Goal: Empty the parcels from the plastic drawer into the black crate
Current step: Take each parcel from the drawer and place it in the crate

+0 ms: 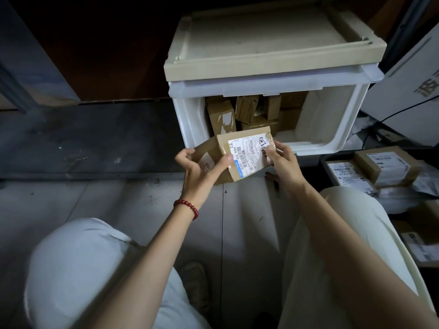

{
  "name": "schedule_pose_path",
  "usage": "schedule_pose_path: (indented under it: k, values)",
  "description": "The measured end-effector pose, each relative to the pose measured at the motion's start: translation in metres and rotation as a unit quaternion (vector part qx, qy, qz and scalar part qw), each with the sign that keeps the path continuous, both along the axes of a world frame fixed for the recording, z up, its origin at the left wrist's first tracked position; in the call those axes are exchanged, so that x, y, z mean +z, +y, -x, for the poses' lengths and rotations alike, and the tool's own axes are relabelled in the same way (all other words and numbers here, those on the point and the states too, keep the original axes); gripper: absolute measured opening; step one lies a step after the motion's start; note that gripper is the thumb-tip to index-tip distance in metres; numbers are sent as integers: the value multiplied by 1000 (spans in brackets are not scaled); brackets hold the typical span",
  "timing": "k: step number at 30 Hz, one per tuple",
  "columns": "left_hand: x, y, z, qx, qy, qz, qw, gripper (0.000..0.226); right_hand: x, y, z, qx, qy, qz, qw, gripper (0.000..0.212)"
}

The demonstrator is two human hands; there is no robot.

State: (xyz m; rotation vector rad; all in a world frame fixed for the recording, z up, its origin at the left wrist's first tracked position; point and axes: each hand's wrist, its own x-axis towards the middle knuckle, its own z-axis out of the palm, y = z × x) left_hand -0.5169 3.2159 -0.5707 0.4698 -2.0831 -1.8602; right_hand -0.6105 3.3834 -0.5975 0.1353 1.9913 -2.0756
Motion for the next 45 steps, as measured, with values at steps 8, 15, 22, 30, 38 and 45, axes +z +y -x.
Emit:
schedule_pose_path:
  k: [8,15,22,30,38,45]
  values:
    - [6,-15,6,47,-27,-87,995,73,13,2,-6,-5,42,27,999,22]
    - [5,-26,6,37,-48,-138,989,35,21,2,-11,17,13,42,999,36]
    - [-2,-29,0,-10,-119,-185,975,85,34,7,-14,55,-7,116,992,49]
    - [-17,-33,1,31,-203,-193,960,53,33,10,-14,78,31,101,991,46]
    - [-16,-34,-1,29,-207,-141,968,55,34,8,-8,35,-13,111,993,35]
    - [-3,-28,-6,-8,-86,-96,992,56,25,10,-2,17,-28,119,992,30]
